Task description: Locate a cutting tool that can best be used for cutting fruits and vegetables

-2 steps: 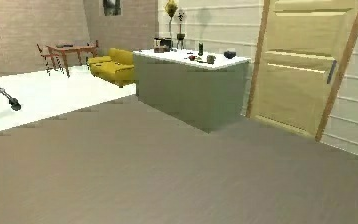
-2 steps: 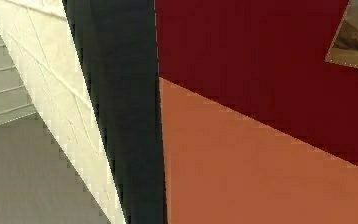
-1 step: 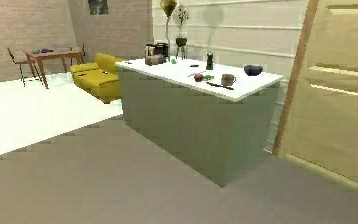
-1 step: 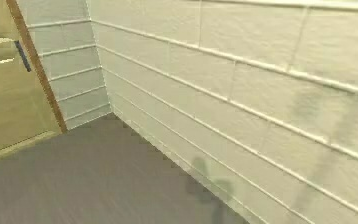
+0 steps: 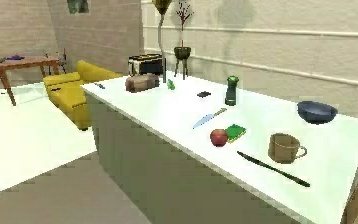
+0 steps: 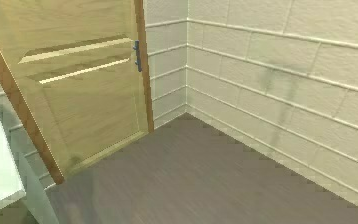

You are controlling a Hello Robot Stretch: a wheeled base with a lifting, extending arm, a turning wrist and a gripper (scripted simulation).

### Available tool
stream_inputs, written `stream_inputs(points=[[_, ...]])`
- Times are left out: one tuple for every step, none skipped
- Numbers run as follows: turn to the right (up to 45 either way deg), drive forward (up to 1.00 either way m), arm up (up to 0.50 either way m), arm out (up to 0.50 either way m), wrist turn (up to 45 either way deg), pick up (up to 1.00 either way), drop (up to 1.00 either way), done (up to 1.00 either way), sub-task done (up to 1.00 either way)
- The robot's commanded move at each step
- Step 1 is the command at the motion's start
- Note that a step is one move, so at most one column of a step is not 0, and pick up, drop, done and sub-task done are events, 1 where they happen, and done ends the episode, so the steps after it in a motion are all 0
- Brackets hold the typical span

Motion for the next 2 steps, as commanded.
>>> stream_inputs(points=[[6.0, 0.0, 0.0, 0.0, 0.0, 0.0, 0.0, 0.0, 0.0], [0.0, 0.15, 0.0, 0.0, 0.0, 0.0, 0.0, 0.0, 0.0]])
